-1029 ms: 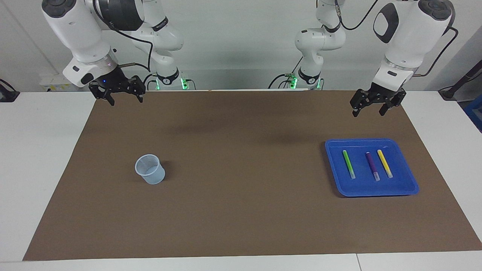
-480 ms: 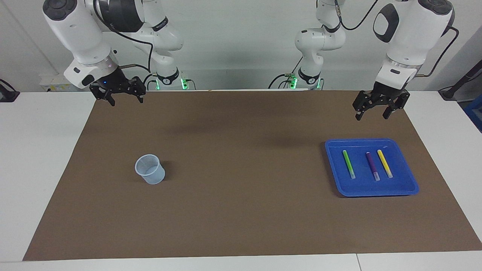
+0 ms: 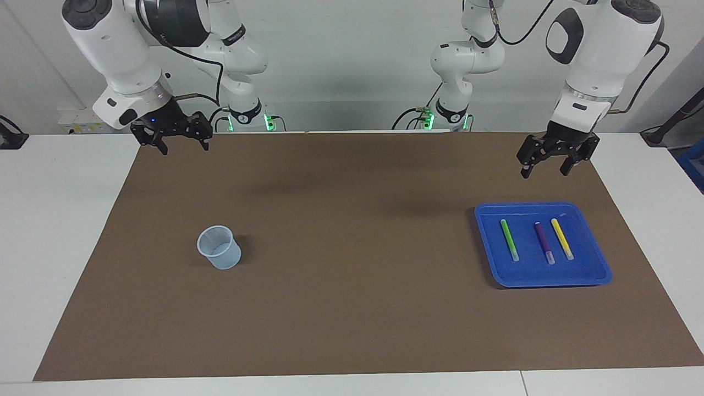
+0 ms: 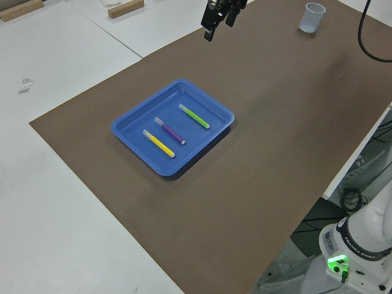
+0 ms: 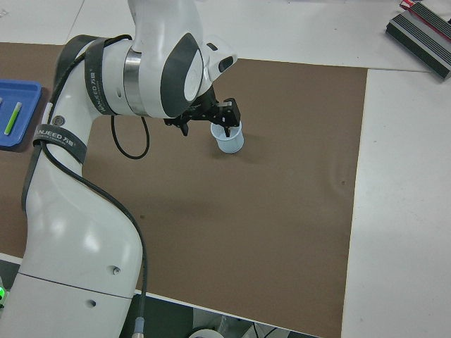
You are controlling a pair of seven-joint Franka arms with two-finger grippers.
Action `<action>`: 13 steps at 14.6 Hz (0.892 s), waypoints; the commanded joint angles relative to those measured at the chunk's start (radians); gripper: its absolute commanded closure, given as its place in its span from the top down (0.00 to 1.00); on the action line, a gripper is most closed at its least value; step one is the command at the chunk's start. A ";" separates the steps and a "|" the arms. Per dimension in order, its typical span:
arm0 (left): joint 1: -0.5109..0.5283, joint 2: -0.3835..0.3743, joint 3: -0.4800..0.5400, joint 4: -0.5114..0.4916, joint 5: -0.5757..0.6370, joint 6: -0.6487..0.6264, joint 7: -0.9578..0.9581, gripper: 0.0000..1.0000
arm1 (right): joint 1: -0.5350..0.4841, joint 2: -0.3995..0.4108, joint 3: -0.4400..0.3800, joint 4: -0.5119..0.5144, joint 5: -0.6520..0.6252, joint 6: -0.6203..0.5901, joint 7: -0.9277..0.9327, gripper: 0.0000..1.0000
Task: Transfer and insert pens with both arms
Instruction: 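Move the left gripper over the green pen in the blue tray, then lower the left gripper and grasp the green pen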
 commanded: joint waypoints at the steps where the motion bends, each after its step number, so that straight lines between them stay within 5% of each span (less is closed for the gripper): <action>1: -0.008 0.059 0.008 -0.011 0.010 0.036 0.009 1.00 | -0.015 -0.029 0.005 -0.036 0.001 0.028 -0.022 1.00; 13: 0.062 0.307 0.011 -0.017 0.008 0.247 0.103 1.00 | -0.017 -0.031 0.005 -0.036 0.003 0.027 -0.023 1.00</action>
